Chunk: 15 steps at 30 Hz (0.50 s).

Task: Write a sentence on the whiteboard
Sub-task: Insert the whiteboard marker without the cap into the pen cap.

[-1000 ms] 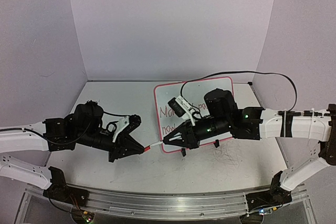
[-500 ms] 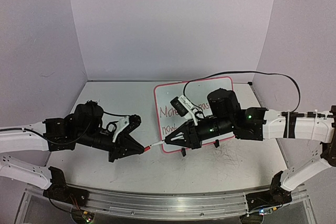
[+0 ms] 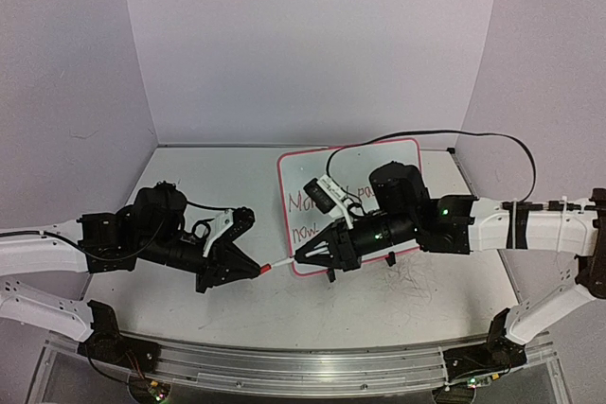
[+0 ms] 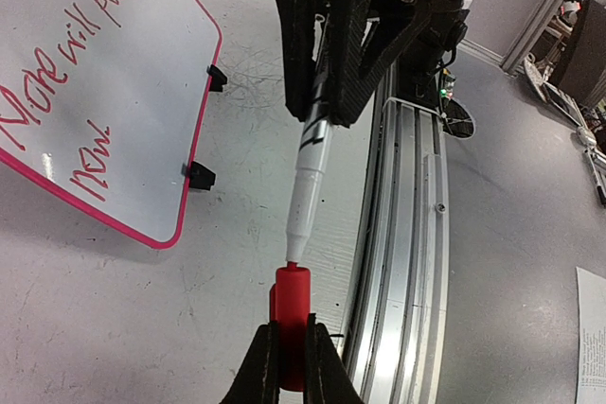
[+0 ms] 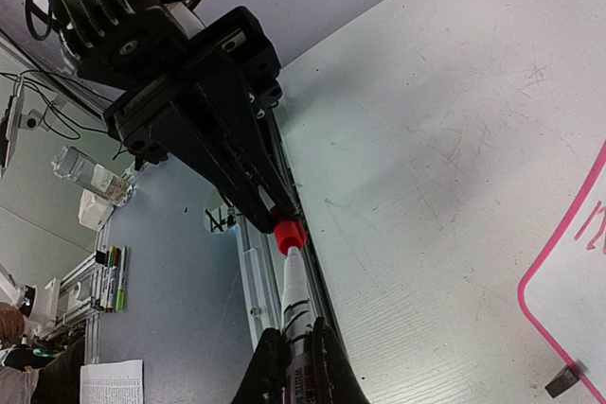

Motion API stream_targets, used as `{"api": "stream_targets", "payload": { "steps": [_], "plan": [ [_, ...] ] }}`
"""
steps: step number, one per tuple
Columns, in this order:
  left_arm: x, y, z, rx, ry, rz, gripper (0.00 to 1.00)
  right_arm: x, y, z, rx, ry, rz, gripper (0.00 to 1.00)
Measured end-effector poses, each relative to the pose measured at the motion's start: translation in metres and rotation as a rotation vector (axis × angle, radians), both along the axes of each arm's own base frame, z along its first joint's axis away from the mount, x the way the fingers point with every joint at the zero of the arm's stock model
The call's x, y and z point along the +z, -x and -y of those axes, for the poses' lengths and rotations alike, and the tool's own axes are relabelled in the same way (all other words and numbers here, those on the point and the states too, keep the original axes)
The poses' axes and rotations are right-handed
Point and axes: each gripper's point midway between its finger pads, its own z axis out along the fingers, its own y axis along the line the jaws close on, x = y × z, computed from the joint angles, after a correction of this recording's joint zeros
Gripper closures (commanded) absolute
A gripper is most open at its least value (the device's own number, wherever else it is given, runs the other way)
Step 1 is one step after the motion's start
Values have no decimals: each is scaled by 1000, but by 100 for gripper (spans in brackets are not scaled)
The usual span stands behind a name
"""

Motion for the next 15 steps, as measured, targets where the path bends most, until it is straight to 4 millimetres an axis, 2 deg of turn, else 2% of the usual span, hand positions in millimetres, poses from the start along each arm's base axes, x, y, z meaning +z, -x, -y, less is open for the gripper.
{"api": "stream_targets", "payload": {
  "steps": [10,15],
  "plan": [
    [0,3,1,-15,2,-6,100,-2,3,-2,22,-4,-10,100],
    [-4,5,2,-37,-7,-9,100,-9,7,-6,56,2,-27,100]
  ]
}}
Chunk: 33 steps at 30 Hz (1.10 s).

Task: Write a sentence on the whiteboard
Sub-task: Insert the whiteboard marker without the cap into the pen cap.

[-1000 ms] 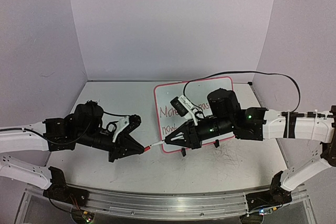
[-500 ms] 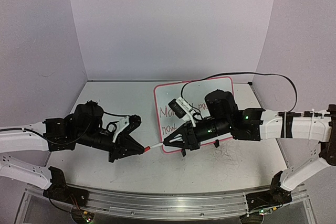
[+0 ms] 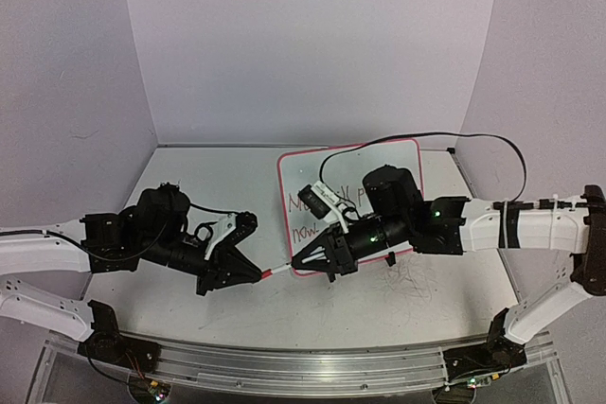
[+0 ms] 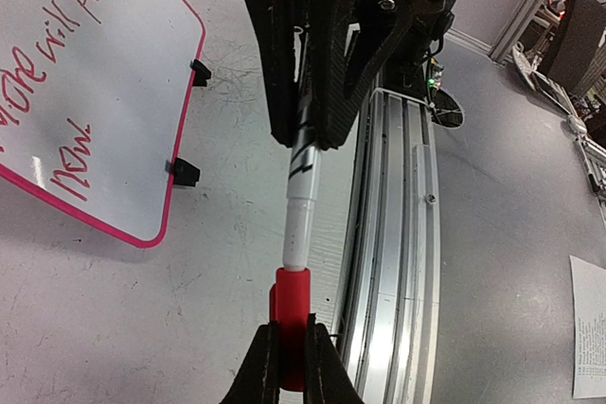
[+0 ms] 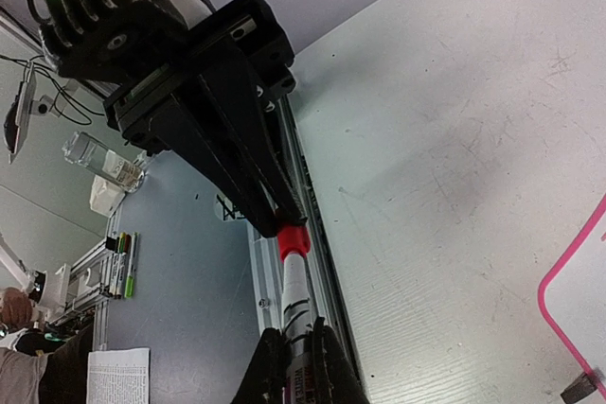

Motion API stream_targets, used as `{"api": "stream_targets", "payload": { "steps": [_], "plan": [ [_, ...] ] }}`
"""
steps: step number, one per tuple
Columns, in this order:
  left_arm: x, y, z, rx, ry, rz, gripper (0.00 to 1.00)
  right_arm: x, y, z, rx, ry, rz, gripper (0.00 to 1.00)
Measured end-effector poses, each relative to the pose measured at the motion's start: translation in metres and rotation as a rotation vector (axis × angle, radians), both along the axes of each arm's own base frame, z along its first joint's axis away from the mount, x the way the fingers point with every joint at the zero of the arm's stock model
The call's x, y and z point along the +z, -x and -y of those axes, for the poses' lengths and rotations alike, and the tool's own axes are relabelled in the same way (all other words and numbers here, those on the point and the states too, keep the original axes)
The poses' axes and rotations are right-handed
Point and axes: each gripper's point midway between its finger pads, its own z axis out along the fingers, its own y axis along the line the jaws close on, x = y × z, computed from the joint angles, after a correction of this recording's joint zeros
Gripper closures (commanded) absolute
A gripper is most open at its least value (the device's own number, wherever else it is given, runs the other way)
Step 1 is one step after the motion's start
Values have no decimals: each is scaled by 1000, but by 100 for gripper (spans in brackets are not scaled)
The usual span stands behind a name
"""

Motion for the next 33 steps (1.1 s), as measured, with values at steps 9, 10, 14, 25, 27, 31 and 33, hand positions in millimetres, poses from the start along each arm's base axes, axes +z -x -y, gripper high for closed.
{"api": "stream_targets", "payload": {
  "steps": [9,10,14,25,27,31,33],
  "plan": [
    [-1,5,6,-46,-11,-6,100,-7,6,-4,66,-1,-9,100],
    [-1,5,7,-50,-12,-5,100,-7,7,-5,71,-1,-10,100],
    [-2,5,12,-63,-24,-9,100,-11,8,-6,85,3,-13,100],
    [-5,1,16,-70,-60,-1,100,-16,5,-5,93,12,-22,100],
    [-6,0,16,-64,-64,6,100,-16,5,-5,91,11,-25,100],
    [-6,-2,17,-54,-72,28,100,-16,3,-5,80,11,-41,100],
    [-6,-3,17,-48,-78,40,100,-16,2,-6,72,11,-54,100]
  ]
}}
